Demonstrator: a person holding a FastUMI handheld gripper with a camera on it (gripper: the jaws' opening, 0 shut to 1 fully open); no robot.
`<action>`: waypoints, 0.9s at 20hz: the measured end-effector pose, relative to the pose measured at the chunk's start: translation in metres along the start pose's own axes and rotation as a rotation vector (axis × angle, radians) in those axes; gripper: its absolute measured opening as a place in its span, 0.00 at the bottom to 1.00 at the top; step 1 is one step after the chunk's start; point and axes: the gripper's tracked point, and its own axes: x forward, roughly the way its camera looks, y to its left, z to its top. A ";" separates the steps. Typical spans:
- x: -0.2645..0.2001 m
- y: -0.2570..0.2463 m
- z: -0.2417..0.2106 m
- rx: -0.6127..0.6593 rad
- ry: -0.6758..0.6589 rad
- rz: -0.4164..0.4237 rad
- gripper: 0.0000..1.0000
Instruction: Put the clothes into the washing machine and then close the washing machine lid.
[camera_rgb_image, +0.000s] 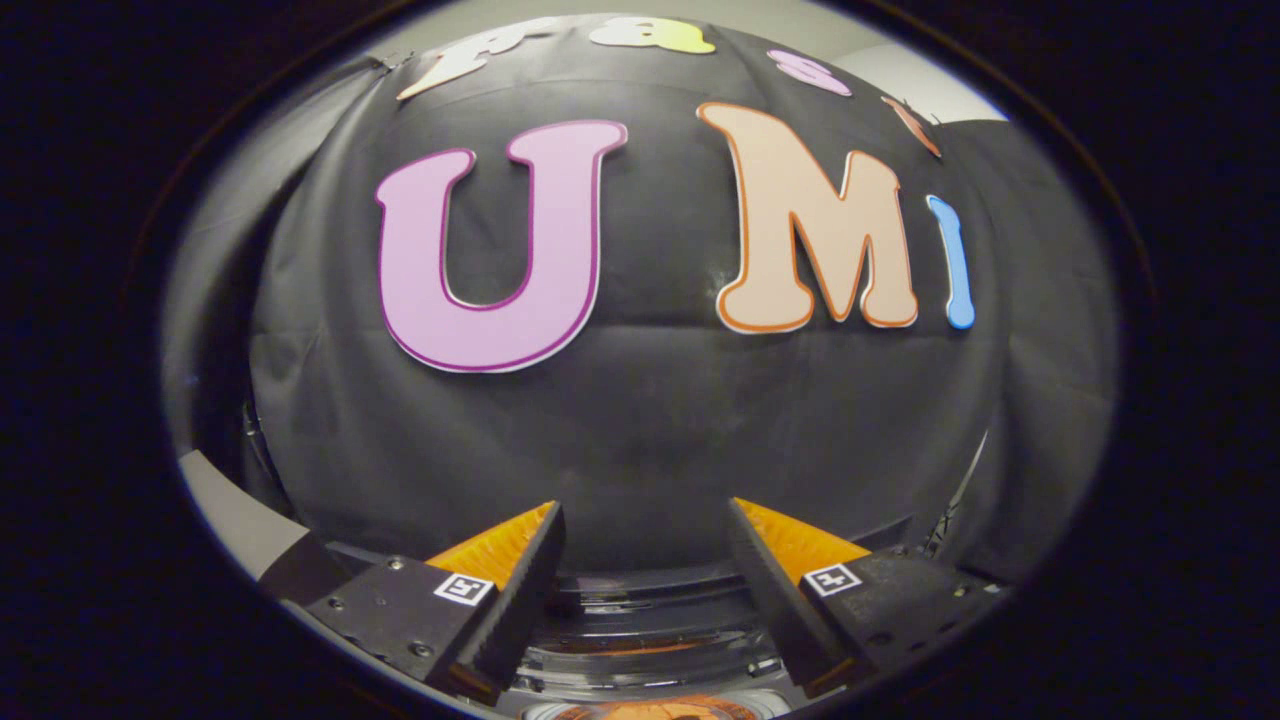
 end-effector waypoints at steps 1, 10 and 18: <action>0.001 0.003 -0.004 -0.013 0.020 0.002 0.97; -0.013 0.000 -0.001 -0.014 -0.010 0.027 0.98; -0.039 -0.004 -0.005 -0.014 -0.043 0.033 0.98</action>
